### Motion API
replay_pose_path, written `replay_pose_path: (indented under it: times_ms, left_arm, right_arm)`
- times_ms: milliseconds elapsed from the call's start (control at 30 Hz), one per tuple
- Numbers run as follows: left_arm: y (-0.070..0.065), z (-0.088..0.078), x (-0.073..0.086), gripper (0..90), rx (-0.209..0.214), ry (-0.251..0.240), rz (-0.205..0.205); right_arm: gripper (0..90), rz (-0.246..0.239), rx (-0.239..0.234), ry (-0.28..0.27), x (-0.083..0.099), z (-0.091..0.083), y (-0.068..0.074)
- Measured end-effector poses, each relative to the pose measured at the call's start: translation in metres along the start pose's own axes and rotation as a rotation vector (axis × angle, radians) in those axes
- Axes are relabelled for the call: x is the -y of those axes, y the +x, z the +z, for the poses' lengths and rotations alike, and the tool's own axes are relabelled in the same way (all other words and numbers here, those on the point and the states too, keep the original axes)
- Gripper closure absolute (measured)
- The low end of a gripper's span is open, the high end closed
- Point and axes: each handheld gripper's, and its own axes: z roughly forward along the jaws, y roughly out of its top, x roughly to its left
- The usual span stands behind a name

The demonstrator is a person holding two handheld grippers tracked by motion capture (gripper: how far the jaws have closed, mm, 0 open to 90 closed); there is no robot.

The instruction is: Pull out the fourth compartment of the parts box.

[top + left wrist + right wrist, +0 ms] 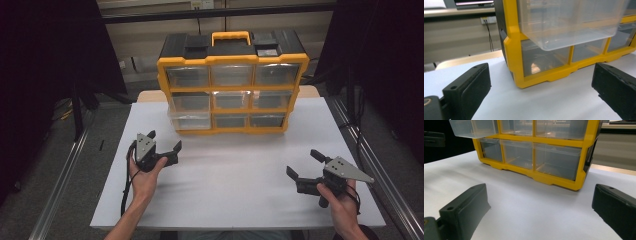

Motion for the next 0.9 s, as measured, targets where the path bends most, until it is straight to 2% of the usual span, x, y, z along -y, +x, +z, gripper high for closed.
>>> replay_pose_path:
  times_ms: [33, 100, 167, 200, 233, 267, 300, 367, 400, 567, 633, 667, 733, 767, 800, 833, 900]
  left_arm:
    - [-0.001, -0.002, 0.001, 2.4, 0.008, -0.013, -0.005]
    - [-0.002, -0.005, 0.003, 2.5, 0.01, -0.006, -0.015]
    - [-0.003, -0.012, 0.007, 2.6, 0.037, -0.014, -0.042]
    - [-0.003, -0.015, 0.008, 2.8, 0.025, -0.015, -0.027]
    - [-0.004, -0.016, 0.008, 3.0, 0.037, -0.025, -0.043]
    - [-0.004, -0.016, 0.008, 3.0, 0.037, -0.025, -0.043]
    - [-0.003, -0.021, 0.009, 3.1, 0.044, -0.03, -0.025]
    - [-0.003, -0.024, 0.009, 4.4, 0.055, -0.046, -0.026]
    - [-0.003, -0.028, 0.009, 4.3, 0.043, -0.059, -0.006]
    - [-0.003, -0.038, 0.012, 2.9, 0.046, -0.07, -0.036]
    - [-0.003, -0.04, 0.013, 2.8, 0.056, -0.07, -0.032]
    - [-0.002, -0.045, 0.013, 2.8, 0.05, -0.061, -0.014]
    - [-0.001, -0.047, 0.014, 2.7, 0.042, -0.057, -0.015]
    - [0.001, -0.051, 0.015, 2.8, 0.039, -0.062, -0.025]
    - [0.003, -0.054, 0.015, 2.8, 0.027, -0.055, -0.018]
    - [0.003, -0.055, 0.016, 2.8, 0.036, -0.063, -0.04]
    - [0.004, -0.057, 0.017, 2.8, 0.027, -0.058, -0.045]
  right_arm:
    - [0.4, 0.001, 0.001, 0.0, 0.0, 0.0, 0.0]
    - [0.4, 0.003, 0.002, 0.002, 0.0, 0.0, -0.001]
    - [0.4, 0.003, 0.005, 0.002, 0.0, 0.0, -0.001]
    - [0.4, 0.004, 0.004, -0.001, 0.0, 0.0, 0.0]
    - [0.4, 0.001, 0.002, 0.0, 0.0, 0.0, 0.0]
    - [0.5, 0.001, 0.002, 0.0, 0.0, 0.0, 0.0]
    - [0.5, 0.001, 0.003, -0.001, 0.0, 0.0, 0.0]
    - [0.5, 0.003, 0.002, -0.001, 0.0, -0.001, 0.0]
    - [0.5, 0.005, 0.005, -0.002, 0.0, -0.001, 0.0]
    - [0.6, 0.003, 0.007, -0.001, 0.0, -0.002, -0.002]
    - [0.6, 0.004, 0.009, -0.007, 0.0, -0.002, -0.001]
    - [0.6, 0.0, 0.011, -0.01, 0.0, -0.002, -0.001]
    - [0.6, 0.005, 0.013, -0.009, 0.0, -0.003, -0.001]
    - [0.6, 0.008, 0.01, -0.007, 0.0, -0.003, -0.002]
    - [0.6, 0.007, 0.01, -0.007, 0.0, -0.003, -0.002]
    - [0.6, 0.003, 0.008, -0.007, 0.0, -0.003, -0.002]
    - [0.6, 0.002, 0.009, -0.007, 0.0, -0.003, -0.002]
